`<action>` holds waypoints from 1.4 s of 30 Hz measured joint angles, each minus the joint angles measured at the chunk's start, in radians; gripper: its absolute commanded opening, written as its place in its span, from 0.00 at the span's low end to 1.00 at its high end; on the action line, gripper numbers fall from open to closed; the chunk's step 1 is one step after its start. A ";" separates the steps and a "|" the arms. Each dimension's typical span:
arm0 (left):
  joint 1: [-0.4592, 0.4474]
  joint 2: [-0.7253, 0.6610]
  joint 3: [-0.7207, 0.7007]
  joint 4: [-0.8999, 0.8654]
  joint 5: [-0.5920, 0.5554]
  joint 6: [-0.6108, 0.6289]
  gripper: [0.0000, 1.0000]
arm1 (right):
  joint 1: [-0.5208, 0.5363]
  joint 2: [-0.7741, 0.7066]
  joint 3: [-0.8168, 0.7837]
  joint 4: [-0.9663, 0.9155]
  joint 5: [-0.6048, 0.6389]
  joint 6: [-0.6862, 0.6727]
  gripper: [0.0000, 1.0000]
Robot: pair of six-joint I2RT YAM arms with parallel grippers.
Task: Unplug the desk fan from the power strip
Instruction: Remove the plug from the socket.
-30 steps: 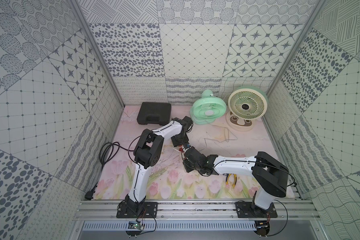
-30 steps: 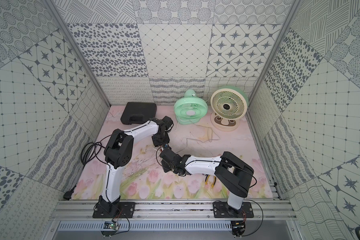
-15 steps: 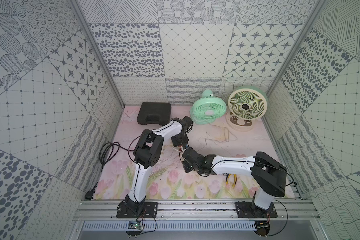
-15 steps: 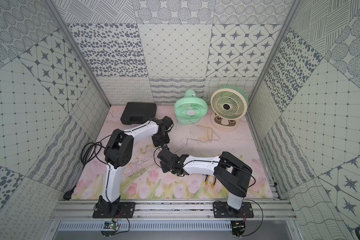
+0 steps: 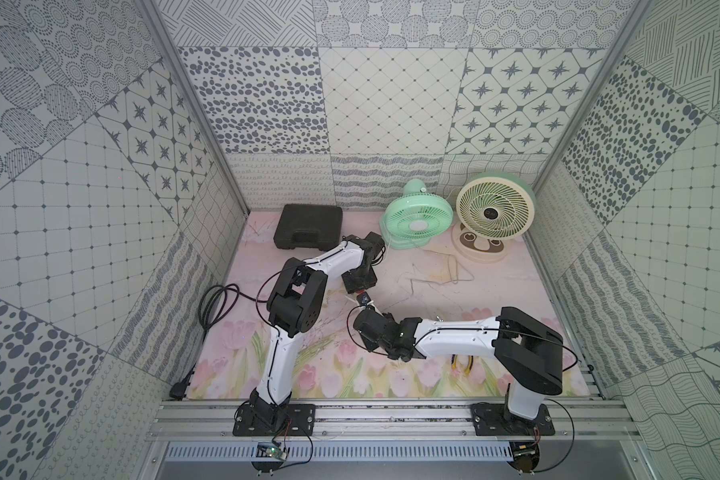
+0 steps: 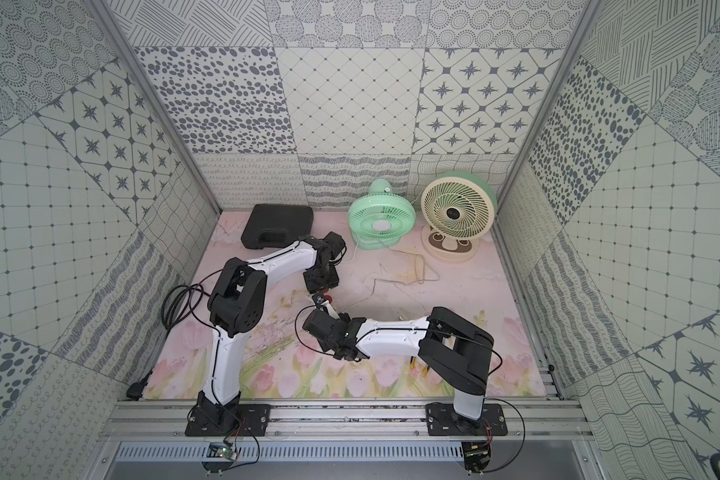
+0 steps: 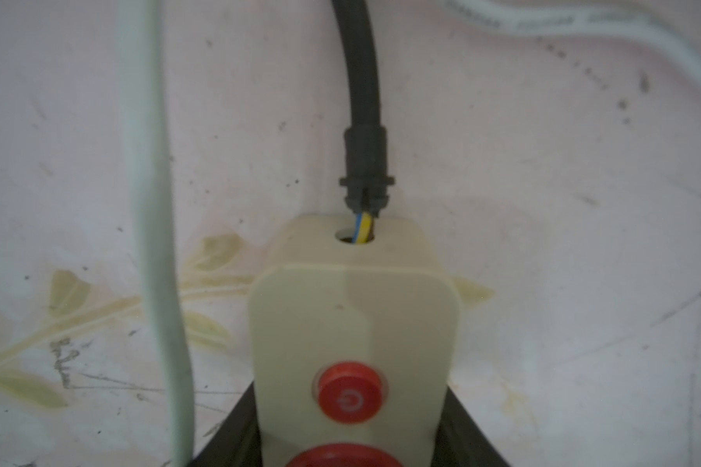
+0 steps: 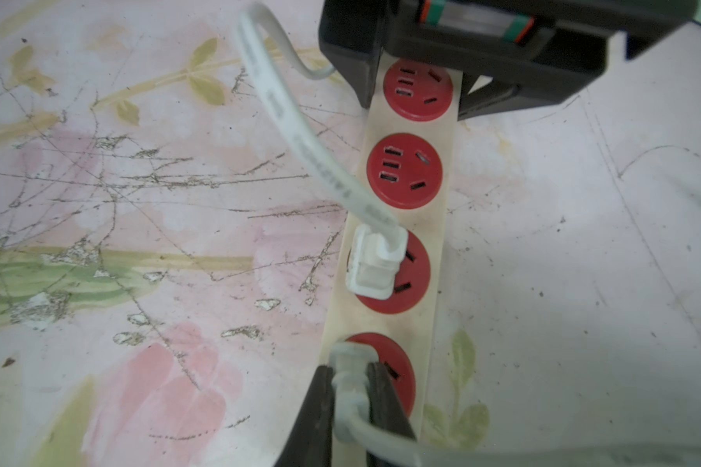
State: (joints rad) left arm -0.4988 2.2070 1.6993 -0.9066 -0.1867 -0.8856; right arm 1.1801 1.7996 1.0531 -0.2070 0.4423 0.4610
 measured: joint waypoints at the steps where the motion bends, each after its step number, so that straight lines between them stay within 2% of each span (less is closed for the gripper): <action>1: 0.000 0.000 0.000 0.000 0.000 0.000 0.00 | 0.001 0.000 0.000 0.000 0.003 0.000 0.00; 10: 0.001 -0.002 -0.004 0.003 0.001 0.001 0.00 | -0.021 -0.002 0.000 0.000 -0.032 0.030 0.00; 18: 0.001 -0.008 -0.016 0.015 0.000 0.000 0.00 | -0.114 -0.068 -0.096 0.111 -0.237 0.122 0.00; 23: 0.002 -0.012 -0.024 0.024 0.000 0.001 0.00 | -0.139 -0.079 -0.120 0.146 -0.299 0.151 0.00; 33: 0.002 -0.014 -0.027 0.027 0.002 0.002 0.00 | -0.135 -0.079 -0.120 0.145 -0.290 0.156 0.00; 42: 0.003 -0.014 -0.027 0.027 0.005 0.003 0.00 | -0.070 -0.050 -0.071 0.084 -0.152 0.132 0.00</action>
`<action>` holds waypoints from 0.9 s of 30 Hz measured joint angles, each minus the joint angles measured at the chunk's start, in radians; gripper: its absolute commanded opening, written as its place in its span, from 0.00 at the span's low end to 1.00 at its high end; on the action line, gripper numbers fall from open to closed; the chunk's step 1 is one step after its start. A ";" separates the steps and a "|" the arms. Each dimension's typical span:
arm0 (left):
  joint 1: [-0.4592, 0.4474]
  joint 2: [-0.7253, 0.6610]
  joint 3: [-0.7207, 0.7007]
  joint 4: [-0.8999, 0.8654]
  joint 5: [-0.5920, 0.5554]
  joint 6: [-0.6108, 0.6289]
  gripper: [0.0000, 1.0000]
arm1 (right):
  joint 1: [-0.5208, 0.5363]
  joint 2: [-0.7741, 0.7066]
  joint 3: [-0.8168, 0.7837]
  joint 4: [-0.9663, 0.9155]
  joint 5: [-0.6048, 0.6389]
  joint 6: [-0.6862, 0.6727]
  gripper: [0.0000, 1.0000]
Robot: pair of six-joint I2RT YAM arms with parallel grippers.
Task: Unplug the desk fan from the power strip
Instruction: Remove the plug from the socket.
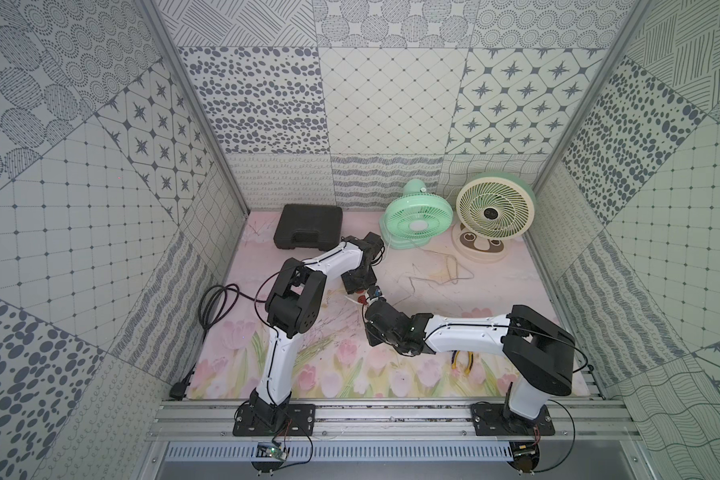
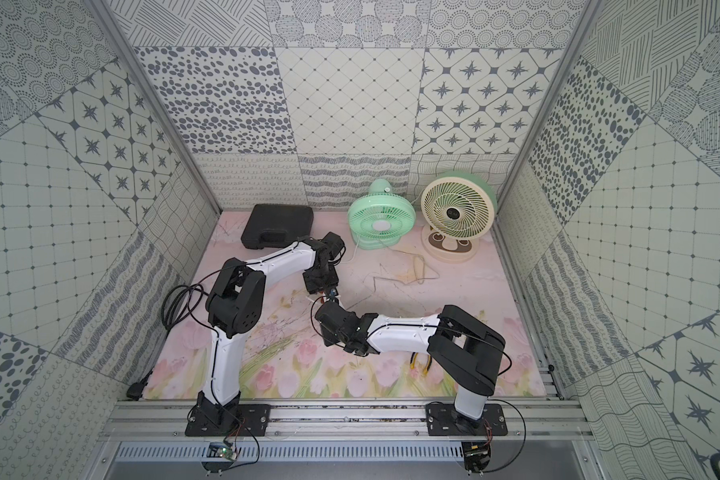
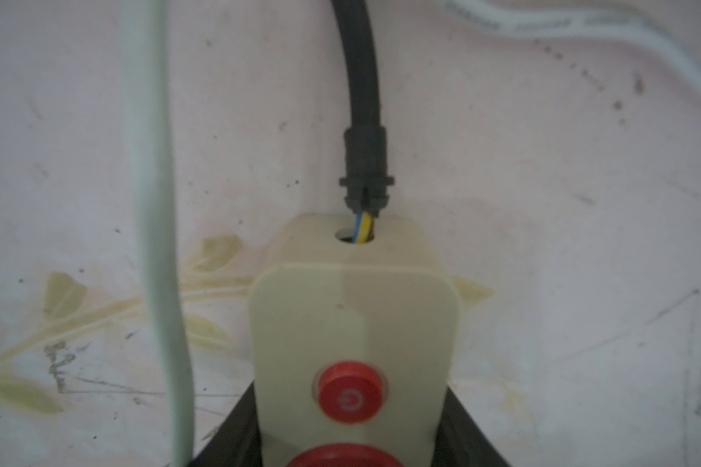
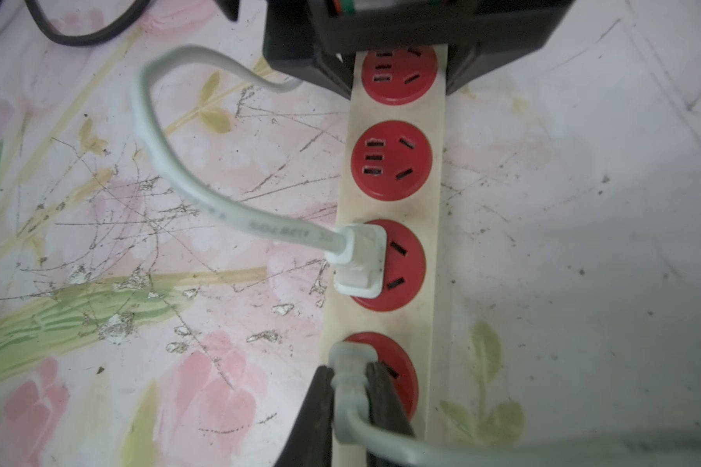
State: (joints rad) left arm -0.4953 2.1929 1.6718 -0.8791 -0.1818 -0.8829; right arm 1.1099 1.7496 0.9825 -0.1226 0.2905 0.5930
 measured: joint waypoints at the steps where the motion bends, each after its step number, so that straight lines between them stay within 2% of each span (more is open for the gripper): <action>1: 0.000 0.000 0.000 0.000 0.000 0.000 0.00 | 0.008 0.006 0.009 -0.010 0.019 -0.005 0.00; 6: 0.000 0.000 0.000 0.000 0.000 0.001 0.00 | 0.054 0.035 0.050 -0.059 0.121 -0.032 0.00; 11: 0.000 0.000 0.000 0.000 0.002 0.001 0.00 | 0.073 0.050 0.067 -0.077 0.171 -0.043 0.00; 22: 0.000 0.000 0.000 0.000 0.002 0.001 0.00 | 0.066 0.051 0.067 -0.077 0.172 -0.038 0.00; 27: 0.001 0.000 0.000 0.000 0.002 0.002 0.00 | 0.048 0.043 0.061 -0.074 0.133 -0.017 0.00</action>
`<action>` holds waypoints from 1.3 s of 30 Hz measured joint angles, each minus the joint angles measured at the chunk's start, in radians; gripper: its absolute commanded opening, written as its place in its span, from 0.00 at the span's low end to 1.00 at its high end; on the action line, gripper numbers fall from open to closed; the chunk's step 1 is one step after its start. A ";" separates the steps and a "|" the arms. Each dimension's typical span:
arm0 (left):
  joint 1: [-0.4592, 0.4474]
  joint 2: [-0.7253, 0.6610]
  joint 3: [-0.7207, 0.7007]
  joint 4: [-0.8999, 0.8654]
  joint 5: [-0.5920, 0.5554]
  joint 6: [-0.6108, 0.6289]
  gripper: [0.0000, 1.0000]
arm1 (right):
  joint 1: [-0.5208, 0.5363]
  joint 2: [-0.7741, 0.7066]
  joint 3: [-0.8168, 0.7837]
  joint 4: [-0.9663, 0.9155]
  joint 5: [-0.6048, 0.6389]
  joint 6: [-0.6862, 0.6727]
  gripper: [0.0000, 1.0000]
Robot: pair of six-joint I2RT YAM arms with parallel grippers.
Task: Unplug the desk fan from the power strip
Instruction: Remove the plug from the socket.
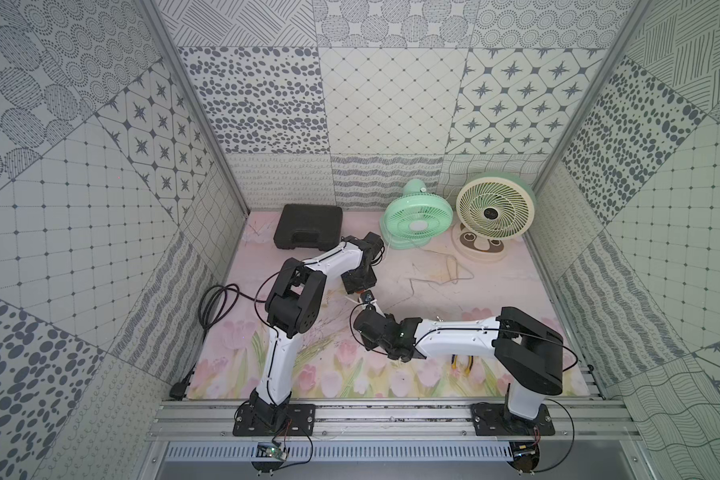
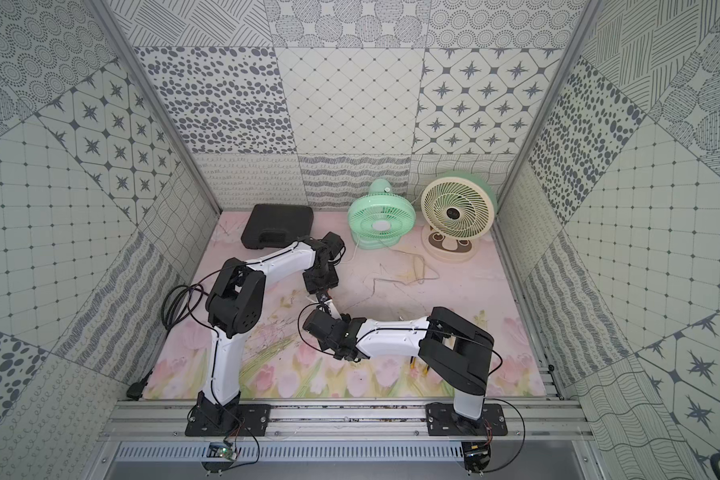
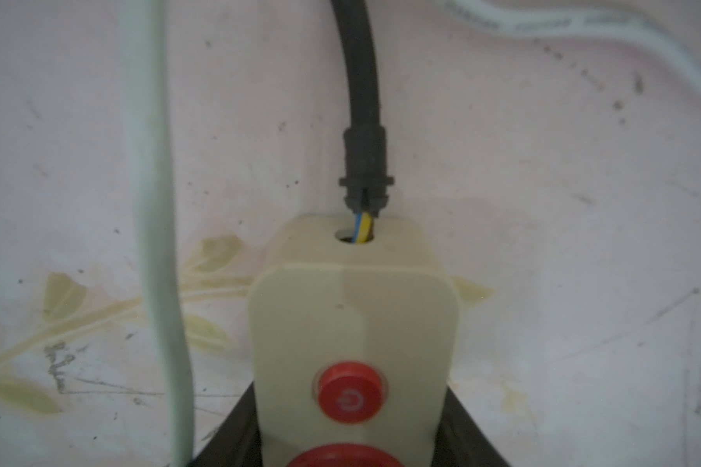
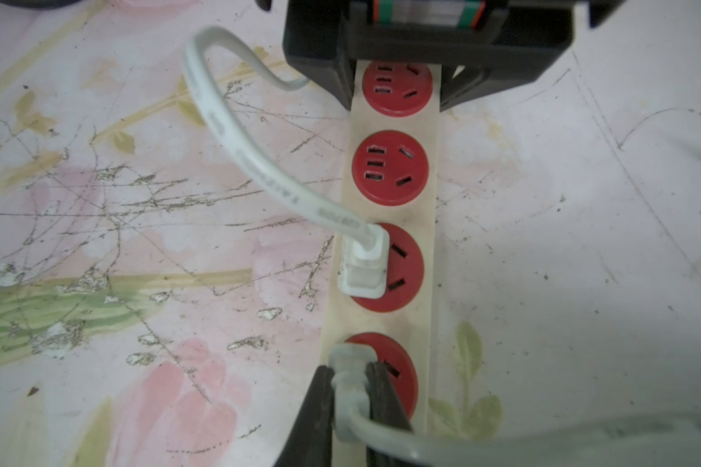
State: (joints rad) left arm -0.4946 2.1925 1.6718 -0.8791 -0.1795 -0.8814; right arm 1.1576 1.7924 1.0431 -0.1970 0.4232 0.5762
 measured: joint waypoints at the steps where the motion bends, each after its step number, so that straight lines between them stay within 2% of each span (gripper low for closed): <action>1: 0.000 0.000 0.000 0.000 0.000 0.000 0.00 | -0.007 -0.005 -0.006 0.007 -0.015 0.007 0.00; 10: 0.000 -0.002 -0.005 0.006 0.000 0.000 0.00 | -0.080 -0.059 -0.088 0.102 -0.180 0.085 0.00; 21: 0.000 -0.002 -0.006 0.007 0.000 0.000 0.00 | -0.084 -0.063 -0.095 0.113 -0.192 0.090 0.00; 28: 0.000 -0.002 -0.006 0.007 0.000 0.000 0.00 | -0.048 -0.047 -0.074 0.089 -0.111 0.081 0.00; 39: 0.000 -0.002 -0.005 0.006 0.001 0.000 0.00 | 0.035 0.010 0.000 0.003 0.084 0.026 0.00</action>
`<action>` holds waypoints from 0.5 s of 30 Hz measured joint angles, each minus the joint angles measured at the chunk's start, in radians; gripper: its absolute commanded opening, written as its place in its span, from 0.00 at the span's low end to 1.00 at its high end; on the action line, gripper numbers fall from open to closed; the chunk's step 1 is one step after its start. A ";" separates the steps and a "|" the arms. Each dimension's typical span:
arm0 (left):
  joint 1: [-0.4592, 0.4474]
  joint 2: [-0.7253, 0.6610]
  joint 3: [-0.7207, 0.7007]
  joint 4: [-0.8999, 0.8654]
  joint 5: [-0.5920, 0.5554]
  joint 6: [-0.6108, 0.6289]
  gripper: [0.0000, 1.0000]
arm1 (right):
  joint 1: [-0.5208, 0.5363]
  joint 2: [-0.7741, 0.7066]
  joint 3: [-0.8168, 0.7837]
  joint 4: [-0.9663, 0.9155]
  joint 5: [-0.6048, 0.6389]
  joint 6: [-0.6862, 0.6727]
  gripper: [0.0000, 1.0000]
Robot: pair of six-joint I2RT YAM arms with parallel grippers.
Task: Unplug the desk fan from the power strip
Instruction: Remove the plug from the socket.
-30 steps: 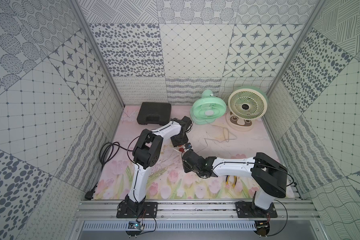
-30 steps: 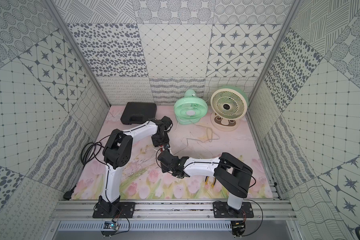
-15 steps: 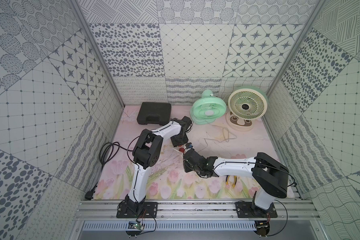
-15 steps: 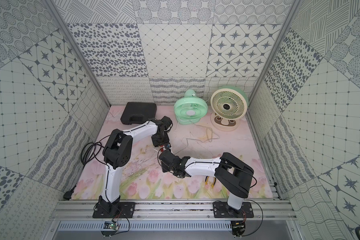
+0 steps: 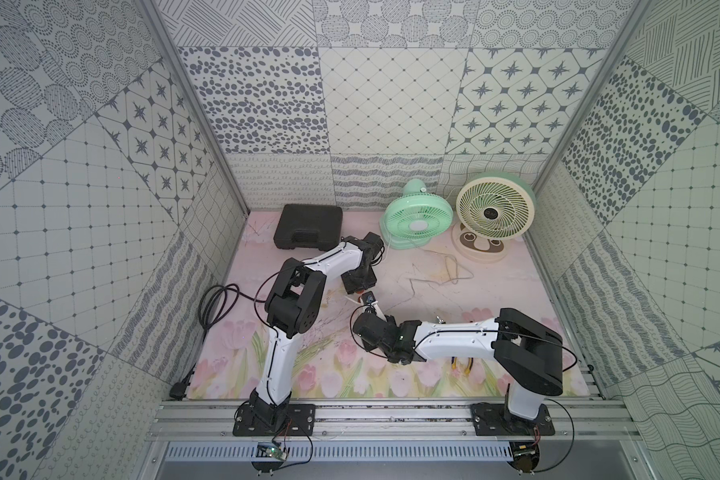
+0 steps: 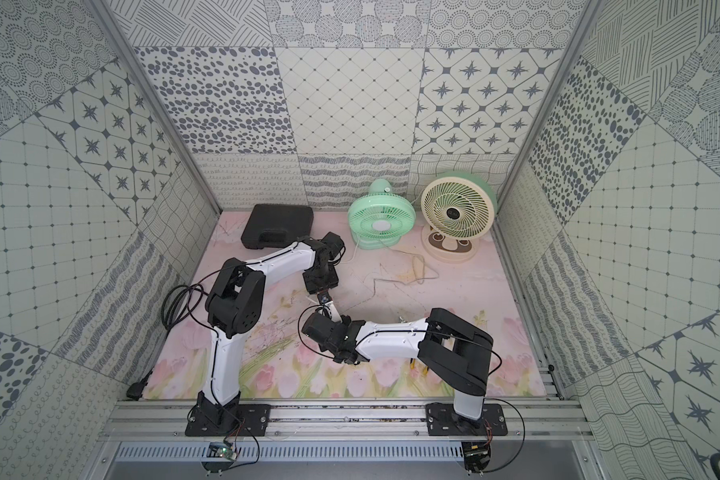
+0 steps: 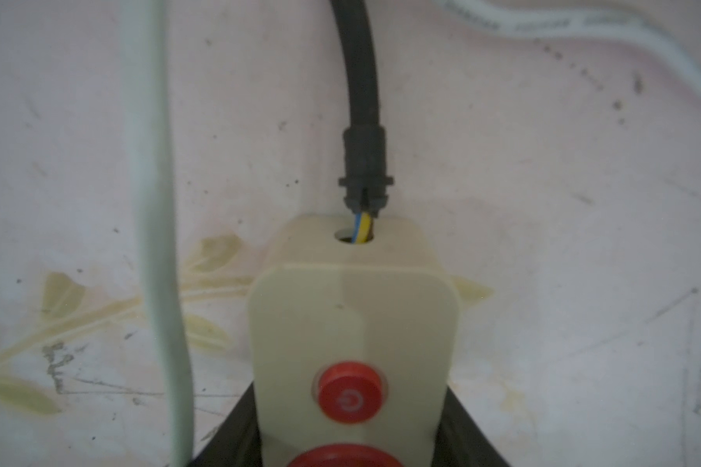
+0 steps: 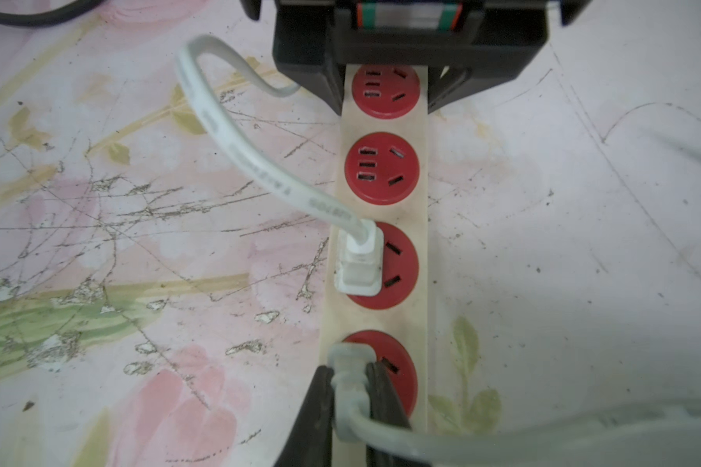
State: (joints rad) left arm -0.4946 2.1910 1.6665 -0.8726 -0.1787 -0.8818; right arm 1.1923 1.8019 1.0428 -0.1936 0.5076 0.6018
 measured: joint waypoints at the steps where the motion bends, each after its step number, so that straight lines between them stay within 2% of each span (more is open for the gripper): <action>1: 0.000 0.000 0.000 0.000 0.000 0.000 0.00 | 0.003 0.003 0.003 -0.004 0.008 -0.003 0.00; 15: 0.000 0.000 0.001 -0.001 0.000 0.000 0.00 | 0.000 0.007 0.010 -0.013 0.008 0.001 0.00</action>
State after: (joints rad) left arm -0.4942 2.1910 1.6672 -0.8734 -0.1787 -0.8818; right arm 1.1923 1.8091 1.0531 -0.2070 0.5159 0.6029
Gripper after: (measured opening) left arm 0.519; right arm 0.176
